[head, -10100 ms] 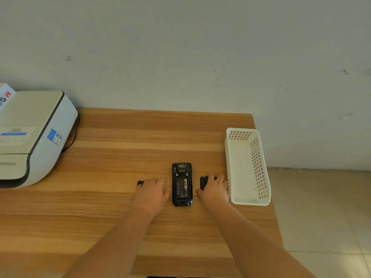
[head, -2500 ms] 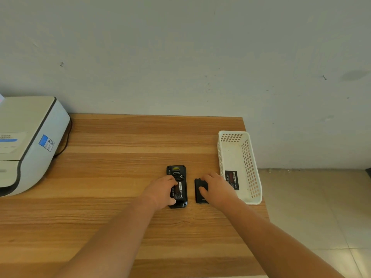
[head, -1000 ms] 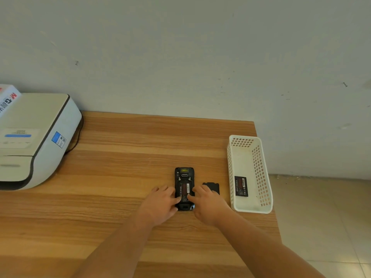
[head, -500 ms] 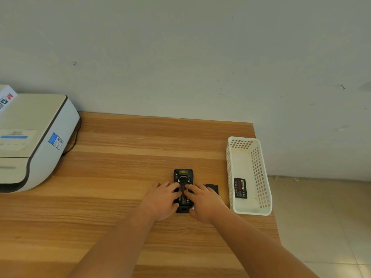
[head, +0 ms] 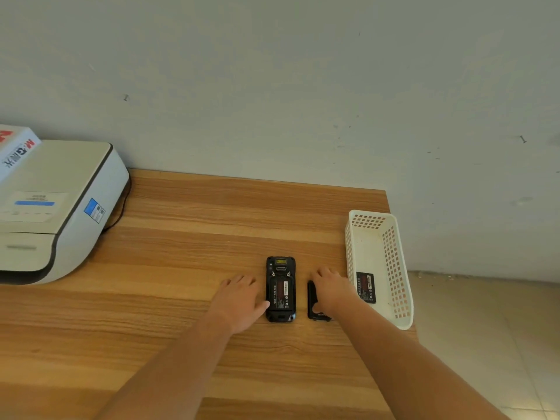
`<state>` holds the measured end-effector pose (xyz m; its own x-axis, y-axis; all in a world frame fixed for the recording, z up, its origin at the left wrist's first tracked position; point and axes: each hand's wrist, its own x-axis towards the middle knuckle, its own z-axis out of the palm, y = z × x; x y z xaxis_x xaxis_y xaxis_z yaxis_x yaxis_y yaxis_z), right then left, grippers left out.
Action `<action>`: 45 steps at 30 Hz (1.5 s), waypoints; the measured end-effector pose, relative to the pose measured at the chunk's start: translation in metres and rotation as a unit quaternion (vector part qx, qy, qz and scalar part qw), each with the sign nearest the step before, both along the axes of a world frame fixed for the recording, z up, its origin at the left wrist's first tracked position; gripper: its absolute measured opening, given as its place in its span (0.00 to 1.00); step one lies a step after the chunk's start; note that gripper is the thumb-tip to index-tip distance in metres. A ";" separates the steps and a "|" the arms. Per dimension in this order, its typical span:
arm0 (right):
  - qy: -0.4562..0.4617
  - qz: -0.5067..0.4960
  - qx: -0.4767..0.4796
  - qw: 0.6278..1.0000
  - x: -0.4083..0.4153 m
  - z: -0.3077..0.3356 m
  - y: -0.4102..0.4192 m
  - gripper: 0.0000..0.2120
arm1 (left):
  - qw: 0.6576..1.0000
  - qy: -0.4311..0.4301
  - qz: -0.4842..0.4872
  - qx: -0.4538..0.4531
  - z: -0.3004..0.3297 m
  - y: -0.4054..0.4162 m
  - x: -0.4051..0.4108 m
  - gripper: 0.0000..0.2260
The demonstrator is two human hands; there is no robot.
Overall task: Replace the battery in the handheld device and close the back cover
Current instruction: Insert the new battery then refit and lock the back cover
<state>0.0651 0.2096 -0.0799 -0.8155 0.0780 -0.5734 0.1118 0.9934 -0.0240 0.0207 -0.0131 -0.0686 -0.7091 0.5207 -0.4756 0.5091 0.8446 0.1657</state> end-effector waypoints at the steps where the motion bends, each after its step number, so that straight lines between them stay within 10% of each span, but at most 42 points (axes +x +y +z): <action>1: -0.003 0.009 0.017 1.000 0.001 -0.002 0.000 0.34 | 1.000 -0.008 0.012 0.004 0.001 -0.002 0.000 0.27; 12: -0.024 -0.017 -0.006 1.000 -0.003 -0.003 0.001 0.40 | 0.992 -0.086 0.091 -0.003 0.005 -0.015 -0.009 0.23; 20: 0.008 -0.005 -0.027 1.000 0.003 0.001 0.002 0.24 | 0.986 -0.116 0.113 -0.028 0.007 -0.015 -0.011 0.20; 27: -0.161 0.013 -0.026 0.987 -0.031 0.037 -0.002 0.19 | 0.985 -0.118 0.127 -0.020 0.007 -0.016 -0.014 0.17; 34: -0.096 -0.181 -0.223 0.953 -0.056 0.073 0.003 0.21 | 0.986 -0.107 0.125 -0.022 0.011 -0.023 -0.016 0.16; 45: -0.057 -0.152 -0.260 0.952 -0.060 0.043 -0.028 0.18 | 0.984 -0.105 0.141 -0.019 0.016 -0.036 -0.021 0.17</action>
